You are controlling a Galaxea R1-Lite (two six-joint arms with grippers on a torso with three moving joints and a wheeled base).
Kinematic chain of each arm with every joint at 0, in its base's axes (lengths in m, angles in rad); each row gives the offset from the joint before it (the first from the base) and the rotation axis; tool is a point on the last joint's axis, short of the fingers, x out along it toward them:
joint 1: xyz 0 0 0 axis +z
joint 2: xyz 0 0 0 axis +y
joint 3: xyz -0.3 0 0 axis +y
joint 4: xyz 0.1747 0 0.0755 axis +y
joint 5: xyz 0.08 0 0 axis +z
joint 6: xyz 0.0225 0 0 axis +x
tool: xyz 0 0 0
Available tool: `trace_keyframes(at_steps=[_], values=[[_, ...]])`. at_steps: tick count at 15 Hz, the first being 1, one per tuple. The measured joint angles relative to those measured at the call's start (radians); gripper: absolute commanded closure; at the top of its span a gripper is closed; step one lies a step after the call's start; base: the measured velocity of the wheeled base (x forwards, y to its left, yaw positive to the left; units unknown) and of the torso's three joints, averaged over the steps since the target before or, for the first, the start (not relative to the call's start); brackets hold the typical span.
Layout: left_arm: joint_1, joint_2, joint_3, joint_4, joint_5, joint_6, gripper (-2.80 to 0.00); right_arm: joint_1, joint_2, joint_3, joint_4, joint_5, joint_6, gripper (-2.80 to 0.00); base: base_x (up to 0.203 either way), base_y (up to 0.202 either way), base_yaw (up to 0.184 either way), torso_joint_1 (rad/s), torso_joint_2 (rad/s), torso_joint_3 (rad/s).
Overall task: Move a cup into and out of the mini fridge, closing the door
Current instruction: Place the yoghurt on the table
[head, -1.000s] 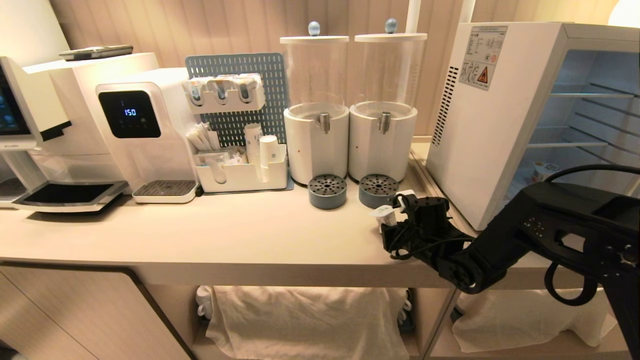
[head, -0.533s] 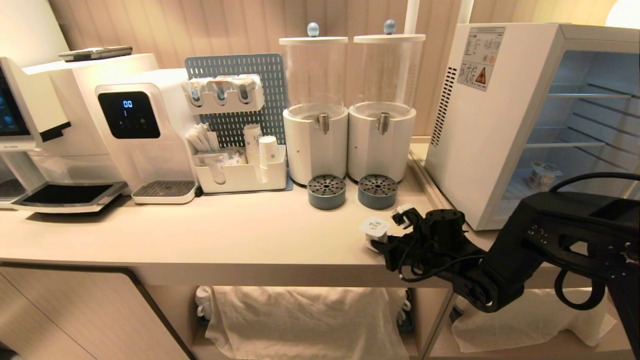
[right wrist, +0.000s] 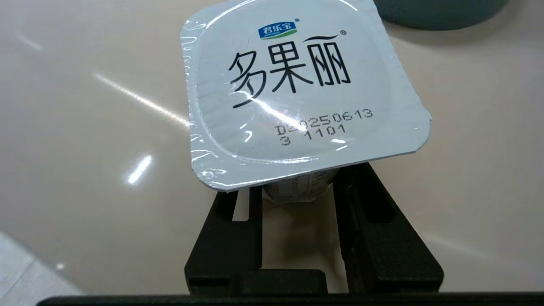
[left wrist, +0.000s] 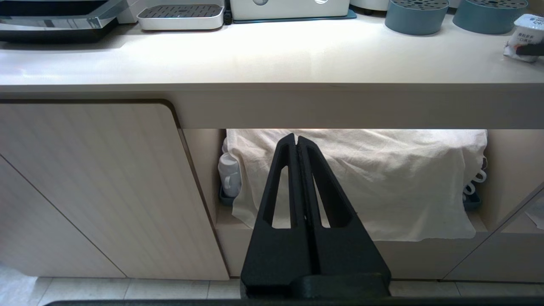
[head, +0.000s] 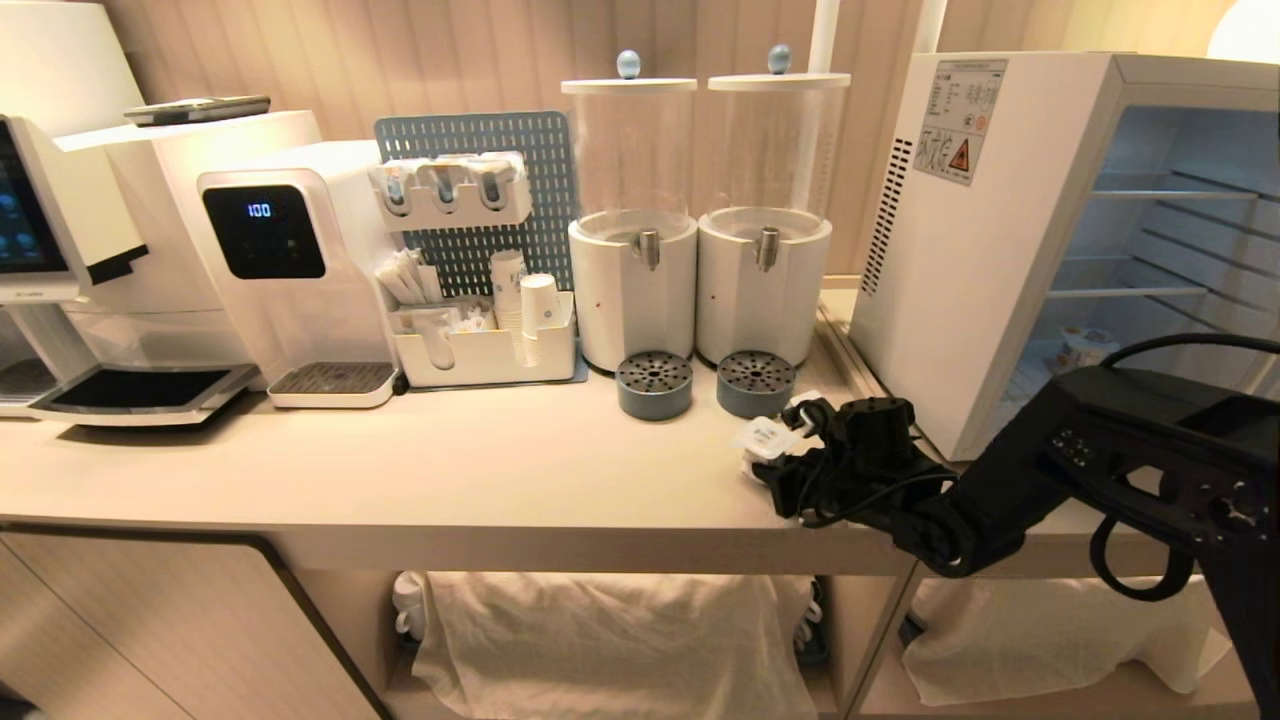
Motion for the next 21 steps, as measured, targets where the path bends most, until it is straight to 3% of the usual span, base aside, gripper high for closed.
trace_keyframes(at_steps=[5, 21], values=[[0.001, 0.0, 0.0, 0.0, 0.0, 0.0, 0.0, -0.001, 0.045, -0.055, -0.003, -0.107, 0.003, 0.0, 0.0, 0.0, 0.0, 0.0, 0.0, 0.0], [0.0, 0.0, 0.0, -0.001, 0.001, -0.004, 0.0, 0.0, -0.077, 0.056, 0.037, -0.085, 0.039, 0.0, 0.0, 0.0, 0.0, 0.0, 0.0, 0.0]])
